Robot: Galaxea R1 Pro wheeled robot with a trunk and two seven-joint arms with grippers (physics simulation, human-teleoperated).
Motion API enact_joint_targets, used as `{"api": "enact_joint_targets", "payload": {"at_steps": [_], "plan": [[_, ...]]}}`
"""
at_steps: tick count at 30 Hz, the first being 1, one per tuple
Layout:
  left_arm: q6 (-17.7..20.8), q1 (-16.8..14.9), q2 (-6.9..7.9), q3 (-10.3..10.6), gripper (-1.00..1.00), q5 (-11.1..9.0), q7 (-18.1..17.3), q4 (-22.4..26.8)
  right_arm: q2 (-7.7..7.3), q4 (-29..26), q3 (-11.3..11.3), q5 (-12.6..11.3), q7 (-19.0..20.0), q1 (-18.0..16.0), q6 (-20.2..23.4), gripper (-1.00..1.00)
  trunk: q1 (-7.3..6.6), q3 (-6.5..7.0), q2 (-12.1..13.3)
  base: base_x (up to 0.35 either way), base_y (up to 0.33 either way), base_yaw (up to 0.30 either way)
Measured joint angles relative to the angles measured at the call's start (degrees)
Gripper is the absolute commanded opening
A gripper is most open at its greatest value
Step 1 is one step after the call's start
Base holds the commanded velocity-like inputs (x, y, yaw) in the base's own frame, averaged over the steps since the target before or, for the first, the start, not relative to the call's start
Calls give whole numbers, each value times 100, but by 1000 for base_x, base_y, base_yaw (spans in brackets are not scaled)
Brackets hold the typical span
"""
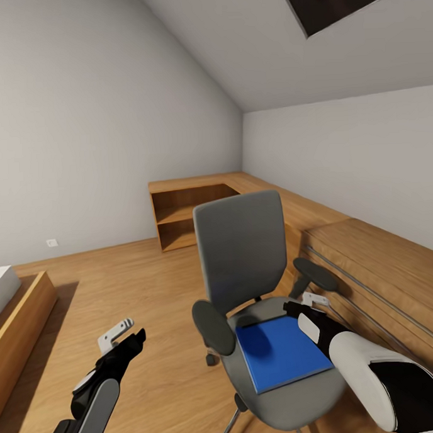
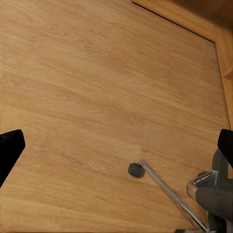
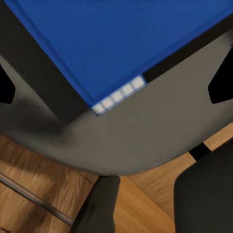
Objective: In the bedroom, organize the workspace by keeping the computer under the desk, ensuring the monitor is on the desk, placing the keyboard on the desk next to the monitor, placing the mouse on the desk next to the keyboard, moving the folder from the swivel chair onto the desk next to the mouse, stacking the notebook on top of the folder with the pen on top of the notebook, and positioning the swivel chair next to the desk.
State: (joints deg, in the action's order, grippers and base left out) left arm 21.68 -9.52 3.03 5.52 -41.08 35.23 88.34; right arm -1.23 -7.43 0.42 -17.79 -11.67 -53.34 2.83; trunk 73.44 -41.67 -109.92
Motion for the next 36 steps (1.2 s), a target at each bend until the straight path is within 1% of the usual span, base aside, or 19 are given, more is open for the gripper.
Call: {"api": "enact_joint_targets", "payload": {"at_steps": [10,14,16,29,36], "plan": [[-27,3,5,-1,100,30,5,-44,-6,27,-8,-8,-28,0,87,100,0,0,0,96,-17,0],[-32,1,7,-2,100,38,5,-44,-61,29,-12,-12,-33,0,324,100,-1,0,0,214,-36,0],[-28,3,7,-2,100,28,5,-44,-74,29,-12,-14,-33,0,375,100,0,0,0,91,-13,0],[-15,1,1,-1,100,-4,4,-4,-88,28,-20,-17,-42,-1,445,100,1,0,0,20,-1,0],[-15,0,-1,-5,100,-11,9,8,-88,28,-21,-17,-42,0,446,100,154,-125,-279,0,0,0]]}}
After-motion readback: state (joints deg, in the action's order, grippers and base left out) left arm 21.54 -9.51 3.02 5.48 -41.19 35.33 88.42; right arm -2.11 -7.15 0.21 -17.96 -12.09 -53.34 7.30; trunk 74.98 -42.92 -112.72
